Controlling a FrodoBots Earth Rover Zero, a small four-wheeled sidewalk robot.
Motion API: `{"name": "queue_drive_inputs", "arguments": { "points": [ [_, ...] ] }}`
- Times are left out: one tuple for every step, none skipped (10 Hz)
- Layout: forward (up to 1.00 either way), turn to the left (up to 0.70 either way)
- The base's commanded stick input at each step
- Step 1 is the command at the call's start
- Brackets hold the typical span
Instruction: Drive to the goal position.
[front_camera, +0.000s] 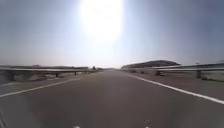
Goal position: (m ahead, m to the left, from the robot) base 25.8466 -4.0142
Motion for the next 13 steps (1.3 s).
{"name": "queue_drive_inputs", "arguments": {
  "points": [
    [1.00, 0.00],
    [1.00, 0.00],
    [1.00, 0.00],
    [1.00, 0.00],
    [1.00, 0.00],
    [1.00, 0.00],
    [1.00, 0.00],
    [1.00, 0.00],
    [1.00, 0.00],
    [1.00, 0.00],
    [1.00, 0.00],
    [1.00, 0.00],
    [1.00, 0.00]
  ]
}}
